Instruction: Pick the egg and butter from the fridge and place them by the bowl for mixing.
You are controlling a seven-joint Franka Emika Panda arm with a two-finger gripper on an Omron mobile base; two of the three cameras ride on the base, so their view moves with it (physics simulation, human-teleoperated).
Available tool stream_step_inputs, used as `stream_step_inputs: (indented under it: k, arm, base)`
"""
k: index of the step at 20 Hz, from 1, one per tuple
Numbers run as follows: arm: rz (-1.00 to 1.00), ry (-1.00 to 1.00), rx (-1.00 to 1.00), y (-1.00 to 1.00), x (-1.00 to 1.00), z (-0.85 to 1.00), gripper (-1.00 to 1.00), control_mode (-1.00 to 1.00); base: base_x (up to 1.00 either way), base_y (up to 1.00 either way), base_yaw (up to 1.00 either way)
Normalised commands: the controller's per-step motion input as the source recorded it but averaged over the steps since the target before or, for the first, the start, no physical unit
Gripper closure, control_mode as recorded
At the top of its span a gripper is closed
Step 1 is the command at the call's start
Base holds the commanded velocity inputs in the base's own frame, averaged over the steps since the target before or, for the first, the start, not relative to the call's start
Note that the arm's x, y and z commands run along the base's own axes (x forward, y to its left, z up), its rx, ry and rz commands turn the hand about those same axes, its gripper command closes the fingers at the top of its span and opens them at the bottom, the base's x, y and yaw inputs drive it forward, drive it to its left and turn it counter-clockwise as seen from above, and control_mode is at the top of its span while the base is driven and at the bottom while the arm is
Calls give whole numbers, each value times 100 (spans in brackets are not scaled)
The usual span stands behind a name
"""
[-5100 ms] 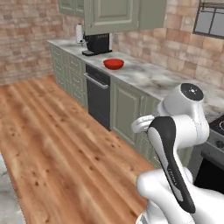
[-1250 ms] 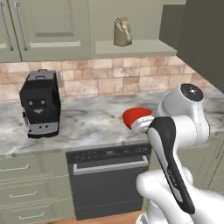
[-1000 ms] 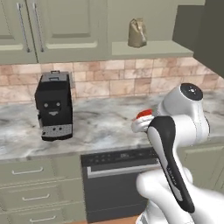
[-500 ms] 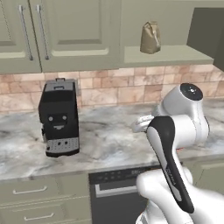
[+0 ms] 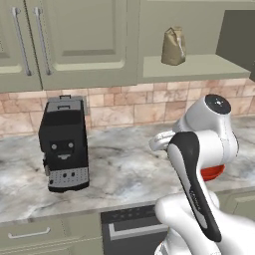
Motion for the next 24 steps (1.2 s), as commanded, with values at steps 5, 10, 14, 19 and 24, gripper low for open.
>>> stream_step_inputs:
  k: [5, 10, 14, 19, 24]
  arm:
    - [0, 0, 0, 0, 0, 0, 100, 100]
    - [0, 0, 0, 0, 0, 0, 100, 100]
    - [0, 0, 0, 0, 0, 0, 100, 100]
    - [-4, 14, -2, 0, 24, -10, 100, -100]
    - [-20, 10, -11, 1, 55, -31, 100, -100]
  base:
    - [0, 0, 0]
    - [0, 0, 0]
    - [1, 0, 0]
    - [0, 0, 0]
    - [0, 0, 0]
